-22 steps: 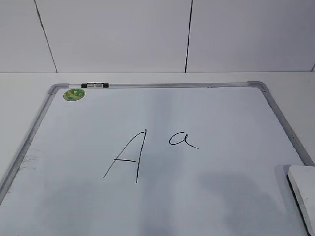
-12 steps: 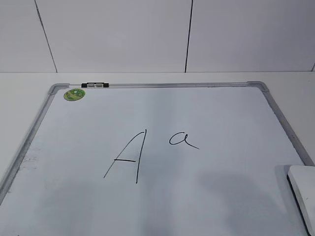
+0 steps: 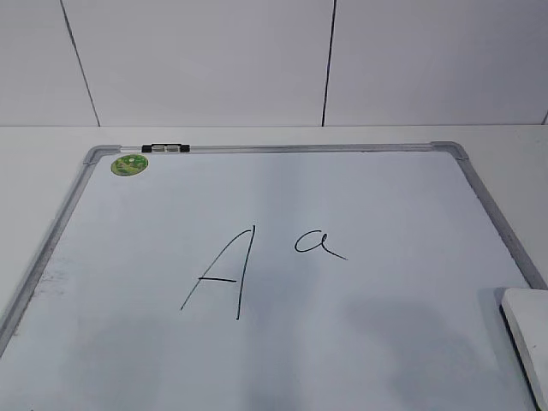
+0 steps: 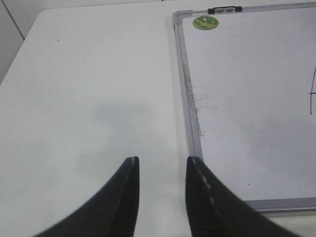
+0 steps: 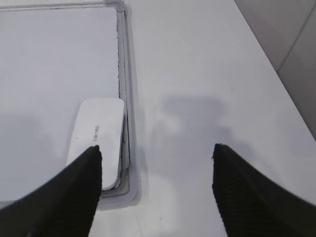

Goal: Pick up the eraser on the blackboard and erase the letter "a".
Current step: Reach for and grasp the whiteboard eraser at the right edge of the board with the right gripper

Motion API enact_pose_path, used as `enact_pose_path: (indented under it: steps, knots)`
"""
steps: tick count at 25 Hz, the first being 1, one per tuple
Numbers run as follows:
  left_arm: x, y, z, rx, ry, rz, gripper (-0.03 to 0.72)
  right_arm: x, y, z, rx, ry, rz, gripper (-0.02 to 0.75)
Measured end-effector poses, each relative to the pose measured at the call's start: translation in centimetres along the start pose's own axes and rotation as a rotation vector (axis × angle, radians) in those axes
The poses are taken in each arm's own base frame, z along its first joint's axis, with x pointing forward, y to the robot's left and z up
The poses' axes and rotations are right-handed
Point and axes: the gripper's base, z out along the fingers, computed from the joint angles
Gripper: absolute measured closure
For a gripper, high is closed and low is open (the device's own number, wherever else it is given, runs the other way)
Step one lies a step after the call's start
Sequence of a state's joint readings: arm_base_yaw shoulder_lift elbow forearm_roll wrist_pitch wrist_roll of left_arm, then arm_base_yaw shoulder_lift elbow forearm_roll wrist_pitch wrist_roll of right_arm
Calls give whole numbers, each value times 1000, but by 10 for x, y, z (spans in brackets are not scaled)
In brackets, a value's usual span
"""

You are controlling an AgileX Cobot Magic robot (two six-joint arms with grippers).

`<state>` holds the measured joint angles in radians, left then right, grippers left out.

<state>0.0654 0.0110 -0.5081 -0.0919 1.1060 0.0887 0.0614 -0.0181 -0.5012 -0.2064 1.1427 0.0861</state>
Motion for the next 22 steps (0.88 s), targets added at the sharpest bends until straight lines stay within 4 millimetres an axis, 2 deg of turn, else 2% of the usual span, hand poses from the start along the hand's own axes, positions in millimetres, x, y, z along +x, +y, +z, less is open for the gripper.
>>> enact_pose_path:
  steps: [5, 8, 14, 22]
  knots:
    - [0, 0, 0, 0, 0, 0, 444, -8, 4, -5, -57, -70, -20, 179]
    - [0, 0, 0, 0, 0, 0, 443, -16, 11, 2, -111, -41, -46, 179]
    - [0, 0, 0, 0, 0, 0, 443, -34, 21, 29, -167, 76, -43, 179]
    - [0, 0, 0, 0, 0, 0, 443, -47, 31, 61, -211, 221, -25, 179]
